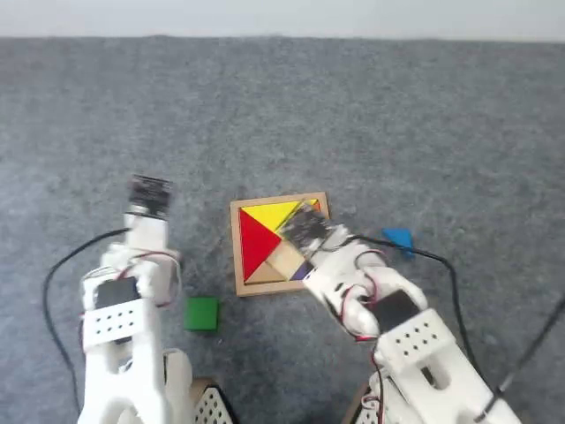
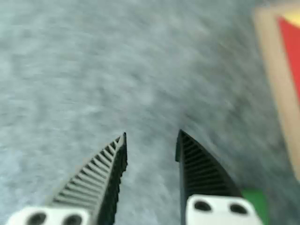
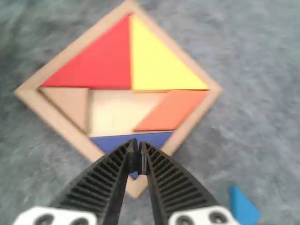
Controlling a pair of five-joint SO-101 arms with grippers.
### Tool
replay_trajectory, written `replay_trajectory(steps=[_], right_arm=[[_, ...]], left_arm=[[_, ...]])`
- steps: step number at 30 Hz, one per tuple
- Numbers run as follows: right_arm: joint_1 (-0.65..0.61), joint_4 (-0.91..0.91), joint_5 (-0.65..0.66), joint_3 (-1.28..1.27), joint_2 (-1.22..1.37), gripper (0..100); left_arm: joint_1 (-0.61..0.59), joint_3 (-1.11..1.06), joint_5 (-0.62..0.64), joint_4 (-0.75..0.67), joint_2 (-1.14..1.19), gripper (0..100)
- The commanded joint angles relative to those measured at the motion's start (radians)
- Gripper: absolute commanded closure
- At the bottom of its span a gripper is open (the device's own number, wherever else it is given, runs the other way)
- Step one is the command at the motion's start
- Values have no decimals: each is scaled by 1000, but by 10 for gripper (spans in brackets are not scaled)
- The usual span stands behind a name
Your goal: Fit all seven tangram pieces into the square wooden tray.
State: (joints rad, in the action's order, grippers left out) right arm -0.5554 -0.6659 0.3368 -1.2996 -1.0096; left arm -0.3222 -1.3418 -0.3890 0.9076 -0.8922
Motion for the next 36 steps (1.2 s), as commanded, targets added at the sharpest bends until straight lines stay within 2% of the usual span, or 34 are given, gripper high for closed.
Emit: replay_trajectory(steps=[1, 5, 6, 8, 15, 23, 28, 31, 36], right_arm=[[39, 39, -15, 2, -27, 986], [39, 91, -11, 3, 50, 986], [39, 105, -11, 3, 71, 986], [38, 130, -9, 5, 111, 986], [38, 139, -9, 46, 199, 986], [38, 142, -9, 48, 205, 987], [38, 143, -9, 48, 205, 988], [38, 143, -9, 48, 205, 989], [38, 145, -9, 48, 205, 989]], left_arm=[[84, 134, -126, 264, -15, 798], [114, 189, -273, 462, -15, 762], [112, 188, -313, 480, -15, 750], [86, 185, -316, 482, -14, 724], [23, 193, -180, 439, 44, 706], [28, 323, -163, 423, 437, 706], [29, 380, -40, 345, 618, 706], [41, 387, 78, 262, 697, 706], [126, 406, 198, 275, 720, 710]])
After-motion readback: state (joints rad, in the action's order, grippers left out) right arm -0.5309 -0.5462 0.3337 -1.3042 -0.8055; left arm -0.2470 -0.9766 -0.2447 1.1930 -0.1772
